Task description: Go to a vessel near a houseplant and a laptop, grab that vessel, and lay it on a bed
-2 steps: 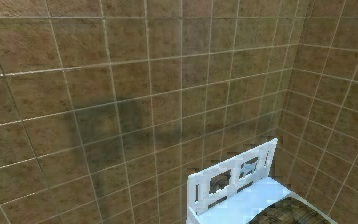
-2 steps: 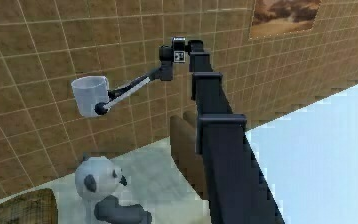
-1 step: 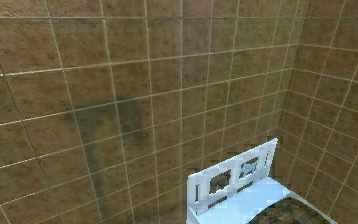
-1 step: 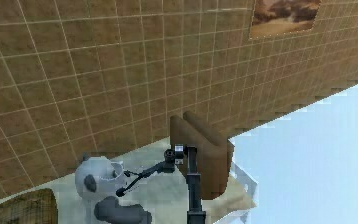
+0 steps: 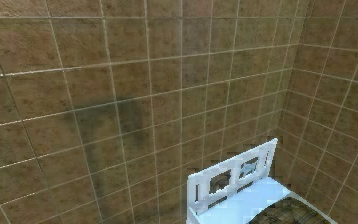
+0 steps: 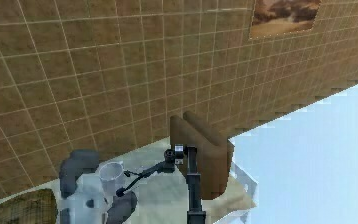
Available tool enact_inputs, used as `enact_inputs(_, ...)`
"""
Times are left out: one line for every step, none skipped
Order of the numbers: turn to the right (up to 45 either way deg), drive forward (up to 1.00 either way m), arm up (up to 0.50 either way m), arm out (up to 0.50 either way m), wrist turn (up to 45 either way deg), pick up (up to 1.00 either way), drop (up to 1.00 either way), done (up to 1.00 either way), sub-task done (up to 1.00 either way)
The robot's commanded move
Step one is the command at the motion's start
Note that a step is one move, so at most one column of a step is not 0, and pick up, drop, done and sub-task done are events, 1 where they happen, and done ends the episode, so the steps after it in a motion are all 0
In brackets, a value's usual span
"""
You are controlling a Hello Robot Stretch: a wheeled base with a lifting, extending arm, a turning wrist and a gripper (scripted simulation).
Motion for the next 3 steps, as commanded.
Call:
enact_inputs(0.0,0.00,0.00,0.00,0.0,0.00,1.00,0.00,0.00)
enact_inputs(0.0,0.00,0.10,0.00,0.0,0.00,0.00,0.00,0.00)
enact_inputs(0.0,0.00,0.00,-0.08,0.0,0.00,0.00,0.00,0.00)
